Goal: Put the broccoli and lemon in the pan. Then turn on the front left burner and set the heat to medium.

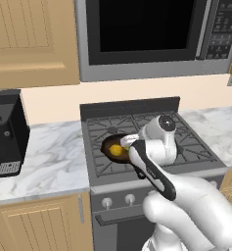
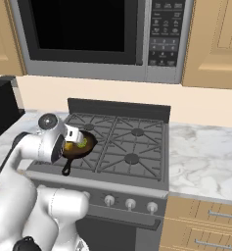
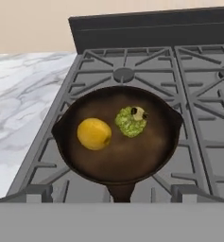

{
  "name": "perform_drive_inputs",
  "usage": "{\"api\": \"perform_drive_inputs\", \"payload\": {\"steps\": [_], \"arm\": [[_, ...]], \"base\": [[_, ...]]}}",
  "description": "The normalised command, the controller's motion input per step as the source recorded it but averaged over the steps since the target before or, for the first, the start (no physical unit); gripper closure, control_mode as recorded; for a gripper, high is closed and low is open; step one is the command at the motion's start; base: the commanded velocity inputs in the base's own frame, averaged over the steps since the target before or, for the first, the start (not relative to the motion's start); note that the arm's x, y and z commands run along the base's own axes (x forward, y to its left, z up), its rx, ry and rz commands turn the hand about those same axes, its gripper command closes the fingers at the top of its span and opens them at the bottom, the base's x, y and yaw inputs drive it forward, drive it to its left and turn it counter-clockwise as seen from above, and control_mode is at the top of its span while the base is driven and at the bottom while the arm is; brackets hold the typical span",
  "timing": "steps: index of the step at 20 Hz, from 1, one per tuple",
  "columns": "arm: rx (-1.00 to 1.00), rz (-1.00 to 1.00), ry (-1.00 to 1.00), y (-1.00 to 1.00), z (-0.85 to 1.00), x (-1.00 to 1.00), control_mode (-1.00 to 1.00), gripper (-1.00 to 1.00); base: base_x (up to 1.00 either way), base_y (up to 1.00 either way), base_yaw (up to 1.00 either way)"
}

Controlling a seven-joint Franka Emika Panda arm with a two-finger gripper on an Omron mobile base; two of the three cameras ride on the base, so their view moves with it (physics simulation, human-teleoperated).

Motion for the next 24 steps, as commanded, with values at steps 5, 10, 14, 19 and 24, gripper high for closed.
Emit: {"api": "perform_drive_inputs", "payload": {"steps": [5, 10, 14, 19, 24], "arm": [[0.00, -0.05, -0.07, 0.06, 0.54, -0.54, -1.00, -1.00], [0.00, -0.04, 0.00, 0.02, 0.60, -0.48, -1.00, -1.00], [-0.03, -0.11, 0.00, 0.19, 0.54, -0.40, -1.00, -1.00], [-0.10, -0.08, 0.00, 0.21, 0.22, -0.46, -1.00, -1.00], [-0.12, -0.04, 0.00, 0.25, 0.00, -0.49, -1.00, -1.00]], "base": [[0.00, 0.00, 0.00], [0.00, 0.00, 0.00], [0.00, 0.00, 0.00], [0.00, 0.00, 0.00], [0.00, 0.00, 0.00]]}}
